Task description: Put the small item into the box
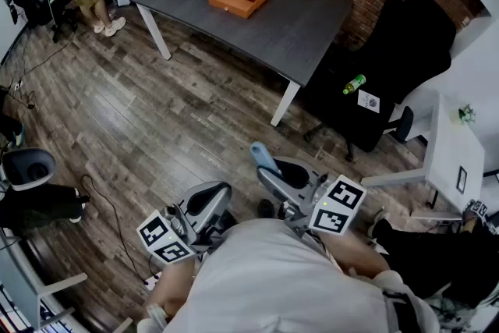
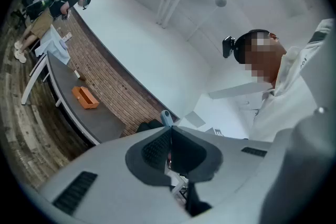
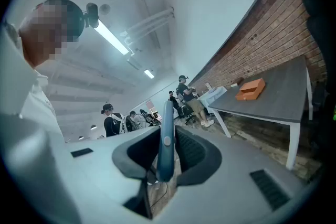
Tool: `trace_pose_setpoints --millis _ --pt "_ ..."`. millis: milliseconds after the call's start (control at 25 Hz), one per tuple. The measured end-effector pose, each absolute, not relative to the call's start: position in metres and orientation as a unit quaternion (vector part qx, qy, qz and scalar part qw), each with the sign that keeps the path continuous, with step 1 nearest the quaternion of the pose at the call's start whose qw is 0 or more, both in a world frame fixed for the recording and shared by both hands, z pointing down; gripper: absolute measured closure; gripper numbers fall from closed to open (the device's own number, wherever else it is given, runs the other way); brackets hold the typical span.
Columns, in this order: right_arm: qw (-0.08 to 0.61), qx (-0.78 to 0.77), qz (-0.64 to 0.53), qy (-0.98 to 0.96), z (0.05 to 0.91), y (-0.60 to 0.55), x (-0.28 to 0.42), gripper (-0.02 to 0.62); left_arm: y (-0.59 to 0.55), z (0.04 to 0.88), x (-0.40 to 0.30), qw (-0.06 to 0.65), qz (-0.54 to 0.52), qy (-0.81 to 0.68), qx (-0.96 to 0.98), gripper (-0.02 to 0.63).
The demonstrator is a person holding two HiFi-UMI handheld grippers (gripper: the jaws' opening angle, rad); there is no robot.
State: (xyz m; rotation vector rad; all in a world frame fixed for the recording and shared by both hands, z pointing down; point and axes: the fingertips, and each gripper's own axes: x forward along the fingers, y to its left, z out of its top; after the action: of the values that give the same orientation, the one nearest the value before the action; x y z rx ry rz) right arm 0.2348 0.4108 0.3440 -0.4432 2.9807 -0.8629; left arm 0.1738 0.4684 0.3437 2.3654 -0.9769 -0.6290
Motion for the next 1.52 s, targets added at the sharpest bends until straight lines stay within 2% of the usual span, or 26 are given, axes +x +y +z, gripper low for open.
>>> trace_pose_setpoints --millis 720,1520 --pt "-0.014 -0.149 -0.271 0.951 0.350 0.415 0.214 0.495 0.477 0.349 0.150 0.260 -0.232 -0.361 0.865 0.592" --pt "-0.015 -0.174 -0.273 0.946 0.355 0.429 0.162 0.495 0.505 0.358 0.082 0.257 -0.234 -0.376 0.859 0.592"
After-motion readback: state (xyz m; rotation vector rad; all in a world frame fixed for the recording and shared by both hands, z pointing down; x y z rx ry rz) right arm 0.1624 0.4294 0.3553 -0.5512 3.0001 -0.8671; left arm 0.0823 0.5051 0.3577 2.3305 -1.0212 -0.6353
